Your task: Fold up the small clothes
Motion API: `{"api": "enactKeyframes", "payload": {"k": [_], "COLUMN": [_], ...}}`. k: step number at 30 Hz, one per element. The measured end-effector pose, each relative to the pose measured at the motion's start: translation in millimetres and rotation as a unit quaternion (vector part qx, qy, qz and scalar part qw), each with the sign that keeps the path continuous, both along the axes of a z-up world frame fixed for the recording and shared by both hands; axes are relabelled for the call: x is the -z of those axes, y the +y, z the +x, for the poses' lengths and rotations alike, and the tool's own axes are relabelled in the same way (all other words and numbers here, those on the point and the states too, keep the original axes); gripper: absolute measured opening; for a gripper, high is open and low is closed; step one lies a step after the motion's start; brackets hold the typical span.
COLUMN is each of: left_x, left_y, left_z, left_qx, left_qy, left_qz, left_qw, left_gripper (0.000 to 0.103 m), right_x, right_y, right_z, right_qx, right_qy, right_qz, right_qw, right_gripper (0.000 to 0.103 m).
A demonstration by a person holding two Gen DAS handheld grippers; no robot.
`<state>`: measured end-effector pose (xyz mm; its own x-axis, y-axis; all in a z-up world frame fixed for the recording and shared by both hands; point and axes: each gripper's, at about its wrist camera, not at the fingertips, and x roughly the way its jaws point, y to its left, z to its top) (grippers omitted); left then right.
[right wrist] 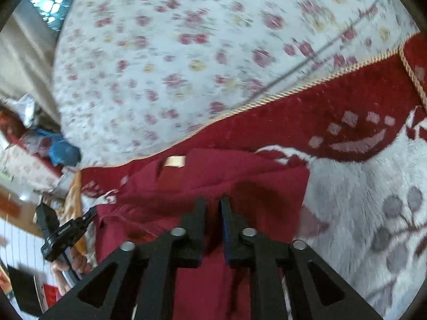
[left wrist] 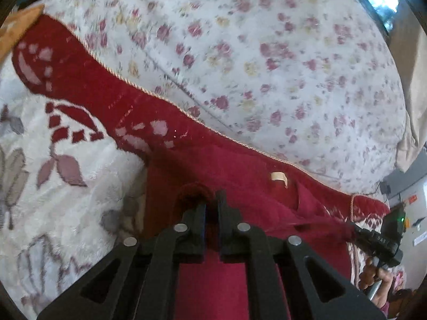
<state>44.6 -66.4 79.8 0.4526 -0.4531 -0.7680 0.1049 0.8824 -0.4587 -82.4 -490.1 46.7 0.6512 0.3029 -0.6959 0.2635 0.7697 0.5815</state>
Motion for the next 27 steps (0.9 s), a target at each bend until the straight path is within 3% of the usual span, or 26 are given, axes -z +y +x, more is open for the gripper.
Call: {"api": "enactKeyframes", "payload": {"k": [1, 2, 3, 5, 6, 9, 12, 16, 18, 20, 25, 27], "left_x": [2, 2, -2, -16, -26, -33, -16, 14, 33, 45, 29, 17], "left_y": [1, 2, 3, 5, 7, 5, -7, -14, -7, -1, 1, 7], "left_z": [1, 2, 0, -6, -11, -11, -4, 14, 27, 37, 30, 24], "left_qx": [0.001, 0.003, 0.005, -0.014, -0.023, -0.019, -0.014, -0.026, -0.043, -0.057, -0.052, -0.048], "left_qy": [0.005, 0.008, 0.002, -0.035, -0.063, -0.076, -0.051, -0.024, 0.009, 0.034, 0.014, 0.007], "left_qz": [-0.007, -0.014, -0.015, 0.011, 0.025, 0.027, 0.061, 0.122, 0.122, 0.11, 0.12, 0.11], "left_qw": [1.0, 0.9999, 0.9999, 0.9992, 0.9974, 0.9966, 0.9967, 0.9919, 0.9915, 0.9918, 0.9913, 0.9927], "left_gripper": [0.017, 0.031, 0.055, 0.079, 0.08, 0.08, 0.08, 0.08, 0.081, 0.081, 0.081, 0.081], "right_x": [-3, -11, -17, -30, -36, -42, -30, 2, 17, 31, 5, -13], "right_y": [-1, -2, -3, 1, 5, 30, 54, 63, 59, 54, 54, 45], "right_z": [-2, -10, -16, -27, -32, -24, 7, 50, 66, 76, 58, 38], "right_qx": [0.008, 0.016, 0.017, 0.01, 0.002, -0.046, -0.076, -0.054, -0.031, -0.021, -0.024, -0.009], "right_qy": [-0.004, -0.016, -0.029, -0.051, -0.059, -0.058, -0.036, 0.025, 0.041, 0.058, 0.035, 0.016], "right_qz": [-0.018, -0.036, -0.041, -0.045, -0.049, -0.066, -0.088, -0.148, -0.19, -0.178, -0.179, -0.172], "right_qw": [1.0, 0.999, 0.999, 0.998, 0.997, 0.995, 0.993, 0.987, 0.981, 0.982, 0.983, 0.985], "right_gripper": [0.054, 0.058, 0.058, 0.058, 0.058, 0.057, 0.057, 0.057, 0.056, 0.056, 0.057, 0.067]}}
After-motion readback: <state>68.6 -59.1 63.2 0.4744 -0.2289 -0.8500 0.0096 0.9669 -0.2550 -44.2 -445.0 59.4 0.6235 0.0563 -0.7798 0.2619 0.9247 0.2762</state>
